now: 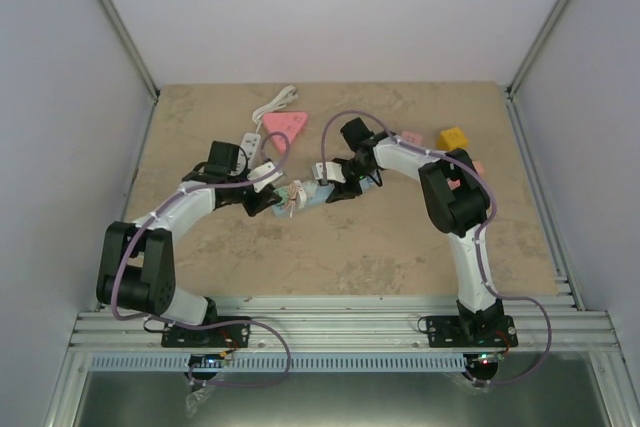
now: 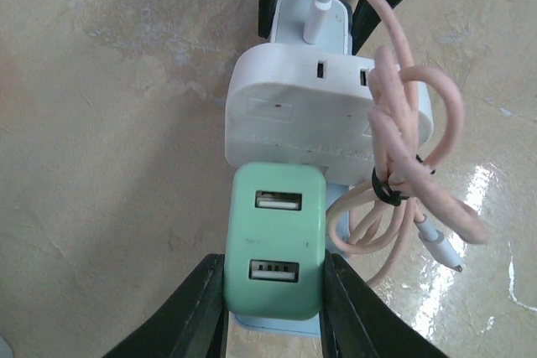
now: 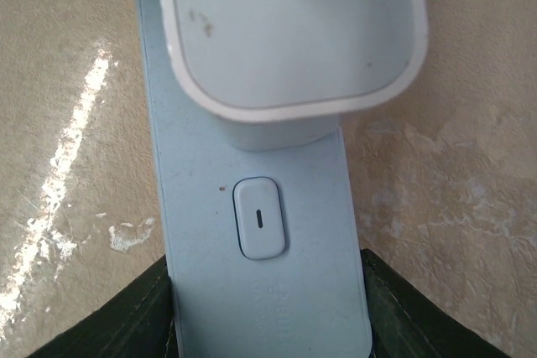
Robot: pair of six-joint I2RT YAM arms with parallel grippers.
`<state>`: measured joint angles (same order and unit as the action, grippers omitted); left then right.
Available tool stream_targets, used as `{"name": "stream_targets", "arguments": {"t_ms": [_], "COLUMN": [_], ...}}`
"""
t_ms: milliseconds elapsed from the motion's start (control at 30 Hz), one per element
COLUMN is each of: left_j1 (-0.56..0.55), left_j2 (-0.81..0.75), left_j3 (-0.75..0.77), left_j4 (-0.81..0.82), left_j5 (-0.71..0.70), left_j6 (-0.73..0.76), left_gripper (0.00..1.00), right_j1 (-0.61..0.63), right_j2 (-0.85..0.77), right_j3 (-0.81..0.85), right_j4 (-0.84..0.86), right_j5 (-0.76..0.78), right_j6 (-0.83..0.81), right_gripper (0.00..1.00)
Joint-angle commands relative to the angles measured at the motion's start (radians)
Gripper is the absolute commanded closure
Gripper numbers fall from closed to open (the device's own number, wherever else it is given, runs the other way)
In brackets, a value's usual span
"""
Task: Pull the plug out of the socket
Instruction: Remove the plug from the socket.
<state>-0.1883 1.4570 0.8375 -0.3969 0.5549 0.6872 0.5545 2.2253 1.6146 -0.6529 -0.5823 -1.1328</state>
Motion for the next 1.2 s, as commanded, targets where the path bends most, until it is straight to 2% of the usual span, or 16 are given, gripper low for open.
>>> {"name": "stream_targets", "arguments": {"t_ms": [0,333,567,933,1167], "left_j1": [0.012,-0.064,-0.066,0.031,0.043], "left_j2": [-0.015,-0.017,-0.038,0.046,0.143], "left_j3": [0.003,-0.042,-0.039,0.08,0.135], "left_j4": [0.076,0.117,0.146,-0.02,-0.108], "left_j5": [0.022,-0.096,-0.119,0.132,0.16], "left_j6": [-0.016,0.014,-0.026,-0.012,0.008], "left_gripper": [1.0,1.0,1.0,1.0,1.0], "right_j1": [-0.014,-0.014,-0.014,-0.014,-0.014], "right_j2": [0.036,0.034,0.036,0.027,0.022], "right_j3": [-0.013,-0.013,-0.009,-0.025,-0.03], "right_j4": [-0.043,-0.046,-0.048,-0.039,-0.032], "right_j5": [0.073,0.07,0.076,0.091,0.091], "right_j6": [0.002,0.001,0.003,-0.004,-0.006], "right_gripper": [0.99,0.99,0.99,0.99,0.99]}}
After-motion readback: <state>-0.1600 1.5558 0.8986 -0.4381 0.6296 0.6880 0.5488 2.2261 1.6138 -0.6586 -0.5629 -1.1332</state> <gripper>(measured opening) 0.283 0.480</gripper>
